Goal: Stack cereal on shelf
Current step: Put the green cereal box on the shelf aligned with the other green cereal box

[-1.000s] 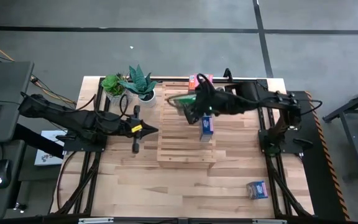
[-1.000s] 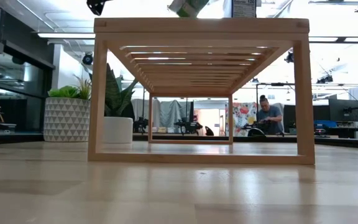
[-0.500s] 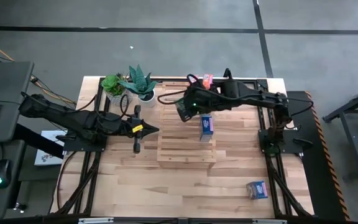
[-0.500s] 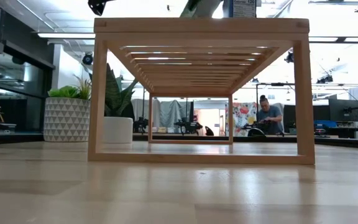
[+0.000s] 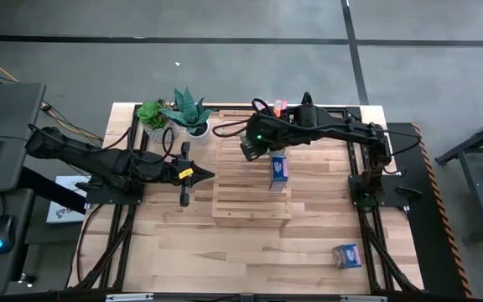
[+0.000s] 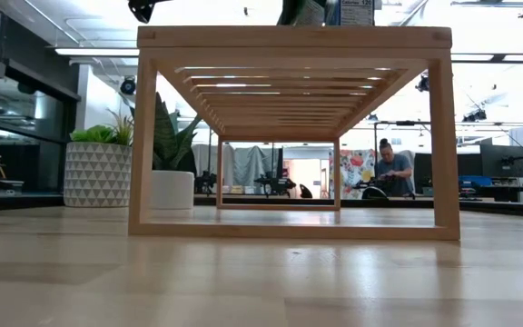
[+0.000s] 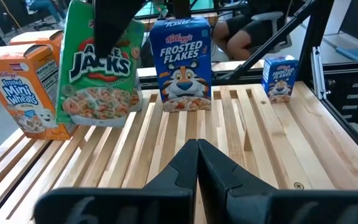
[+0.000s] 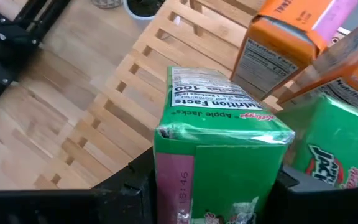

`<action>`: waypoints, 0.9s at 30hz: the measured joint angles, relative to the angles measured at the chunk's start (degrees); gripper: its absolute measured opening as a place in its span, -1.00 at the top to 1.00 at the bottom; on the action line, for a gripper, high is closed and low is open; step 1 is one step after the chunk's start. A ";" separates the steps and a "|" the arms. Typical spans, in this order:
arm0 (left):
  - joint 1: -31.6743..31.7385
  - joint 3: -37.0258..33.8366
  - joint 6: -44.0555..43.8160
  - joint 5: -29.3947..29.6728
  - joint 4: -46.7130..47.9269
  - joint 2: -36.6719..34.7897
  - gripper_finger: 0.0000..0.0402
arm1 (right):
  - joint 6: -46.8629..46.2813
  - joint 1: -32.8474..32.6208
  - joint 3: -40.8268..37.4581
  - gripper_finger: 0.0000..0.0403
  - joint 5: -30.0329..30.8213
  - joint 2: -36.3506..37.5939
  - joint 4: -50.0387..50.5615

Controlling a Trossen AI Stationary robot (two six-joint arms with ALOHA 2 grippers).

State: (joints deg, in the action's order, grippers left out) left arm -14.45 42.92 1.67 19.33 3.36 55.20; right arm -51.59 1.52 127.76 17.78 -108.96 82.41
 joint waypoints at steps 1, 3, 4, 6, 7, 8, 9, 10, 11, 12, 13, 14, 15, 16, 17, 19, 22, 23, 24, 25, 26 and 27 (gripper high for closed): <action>0.01 0.00 0.00 0.00 0.00 0.00 1.00 | 0.00 0.00 0.00 0.20 -0.01 -0.06 0.11; 0.02 0.00 -0.02 0.00 -0.02 0.00 1.00 | -0.22 0.00 0.01 0.20 -0.09 -0.64 1.35; 0.02 0.00 -0.04 -0.02 -0.03 0.00 1.00 | -0.78 0.00 0.01 0.20 -0.41 -0.97 1.65; 0.01 0.00 -0.04 -0.02 -0.08 -0.01 1.00 | -1.18 0.13 -0.02 0.20 -1.34 -1.48 2.59; 0.02 0.00 -0.07 -0.02 -0.22 -0.02 1.00 | -1.11 0.11 -0.02 0.20 -1.67 -1.69 2.84; 0.02 0.00 -0.11 -0.02 -0.21 -0.02 1.00 | -1.05 0.13 -0.02 0.20 -2.14 -1.75 2.70; 0.02 0.00 -0.11 -0.02 -0.07 -0.02 1.00 | -1.01 0.11 -0.02 0.20 -2.29 -1.84 2.69; 0.02 0.00 -0.09 -0.02 -0.16 -0.02 1.00 | -1.01 0.11 -0.02 0.20 -2.34 -2.02 2.61; 0.02 0.00 -0.07 -0.02 -0.18 -0.02 1.00 | -0.99 0.11 -0.02 0.20 -2.43 -2.11 2.44; 0.02 0.00 -0.09 -0.02 -0.12 -0.02 1.00 | -0.91 0.11 -0.02 0.20 -2.60 -2.16 2.37; 0.02 0.00 -0.11 -0.02 -0.13 -0.02 1.00 | -0.90 0.11 -0.02 0.20 -2.92 -2.19 2.47; 0.02 0.00 -0.11 -0.03 -0.14 -0.02 1.00 | -0.91 0.11 -0.02 0.20 -3.12 -2.19 2.63; 0.02 0.00 -0.11 -0.03 -0.04 -0.02 1.00 | -0.90 0.11 -0.02 0.20 -3.28 -2.17 2.68; 0.02 0.00 -0.11 -0.04 0.04 -0.02 1.00 | -0.90 0.11 -0.02 0.20 -3.38 -2.17 2.67; 0.02 0.00 -0.11 -0.04 0.02 -0.02 1.00 | -0.90 0.11 -0.02 0.20 -3.43 -2.17 2.68; 0.02 0.00 -0.11 -0.04 0.04 -0.02 1.00 | -0.87 0.11 -0.02 0.20 -3.43 -2.17 2.67; 0.02 0.00 -0.13 -0.04 0.06 -0.02 1.00 | 0.18 0.11 -0.02 0.20 -3.46 -2.17 2.67; 0.02 0.00 -0.13 -0.07 0.06 -0.02 1.00 | 0.52 0.11 -0.02 0.20 -3.50 -2.17 2.67; 0.02 0.00 -0.13 -0.06 0.07 -0.02 1.00 | 0.61 0.11 -0.02 0.20 -3.53 -2.17 2.68; 0.02 0.00 -0.13 -0.07 0.10 -0.02 1.00 | 0.65 0.11 -0.02 0.20 -3.59 -2.17 2.67; 0.02 0.00 -0.13 -0.07 0.10 -0.02 1.00 | 0.96 0.11 -0.02 0.20 -3.73 -2.17 2.67; 0.02 0.00 -0.13 -0.07 0.10 -0.02 1.00 | 1.35 0.11 -0.02 0.20 -3.75 -2.17 2.67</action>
State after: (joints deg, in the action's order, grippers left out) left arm -14.44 42.92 1.54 19.27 3.46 55.18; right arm -50.24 1.63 127.74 14.03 -111.13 85.08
